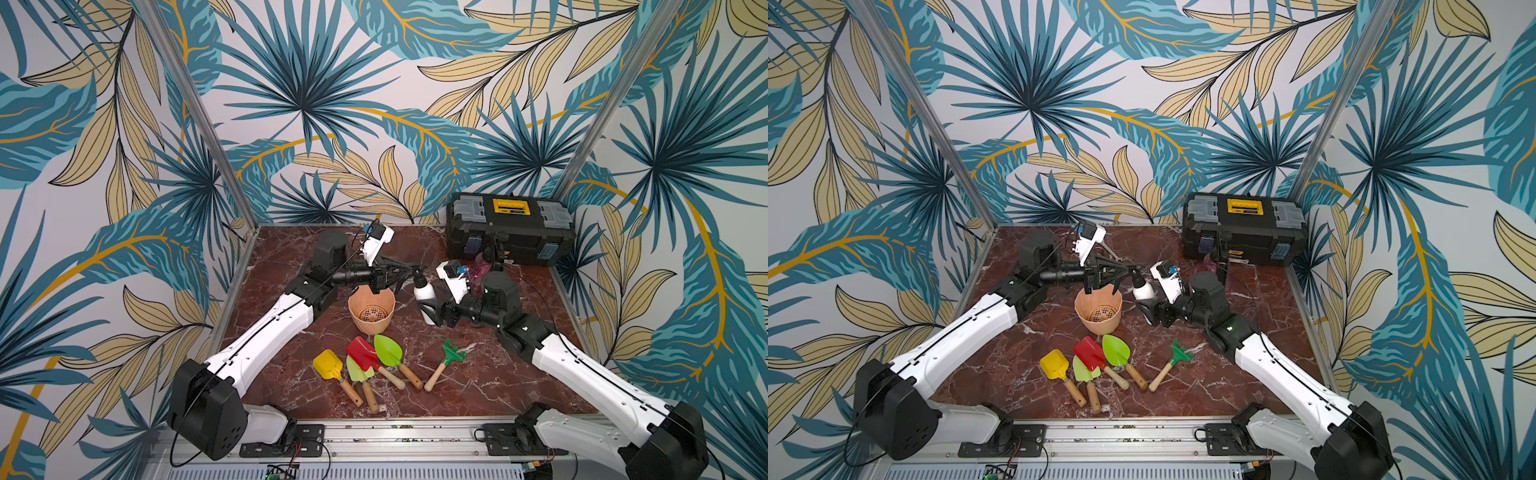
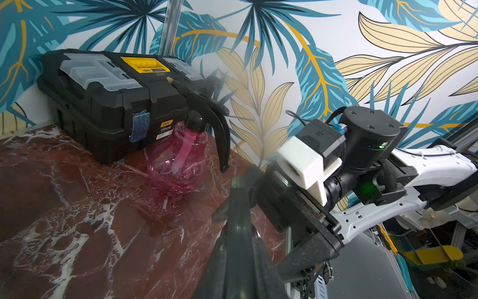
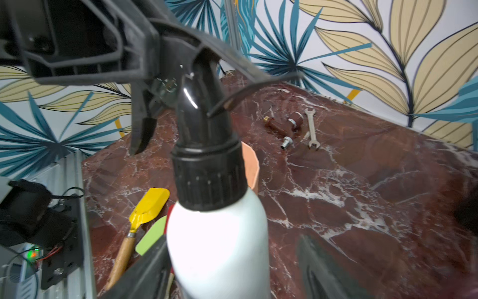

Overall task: Organize the gardening tools
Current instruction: Place the gardening tool at the center of the board.

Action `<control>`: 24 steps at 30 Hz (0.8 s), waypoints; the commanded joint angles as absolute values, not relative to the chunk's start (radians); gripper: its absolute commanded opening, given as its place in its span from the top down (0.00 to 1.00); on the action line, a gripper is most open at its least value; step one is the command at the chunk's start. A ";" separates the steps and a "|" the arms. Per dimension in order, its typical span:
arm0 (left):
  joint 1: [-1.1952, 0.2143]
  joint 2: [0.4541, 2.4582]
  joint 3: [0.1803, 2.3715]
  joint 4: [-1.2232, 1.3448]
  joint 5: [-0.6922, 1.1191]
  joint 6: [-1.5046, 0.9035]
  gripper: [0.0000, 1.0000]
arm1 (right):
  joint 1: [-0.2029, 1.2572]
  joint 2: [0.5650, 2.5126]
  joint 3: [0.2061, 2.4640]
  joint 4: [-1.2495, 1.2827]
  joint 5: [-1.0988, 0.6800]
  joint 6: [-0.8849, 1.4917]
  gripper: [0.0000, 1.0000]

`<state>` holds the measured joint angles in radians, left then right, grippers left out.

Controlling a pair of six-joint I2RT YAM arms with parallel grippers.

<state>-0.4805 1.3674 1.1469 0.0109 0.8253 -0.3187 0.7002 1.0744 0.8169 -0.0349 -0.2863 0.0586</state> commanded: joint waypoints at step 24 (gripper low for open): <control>-0.789 1.735 1.381 0.143 -0.078 -0.214 0.99 | 0.699 0.767 0.860 -0.372 0.247 0.353 0.03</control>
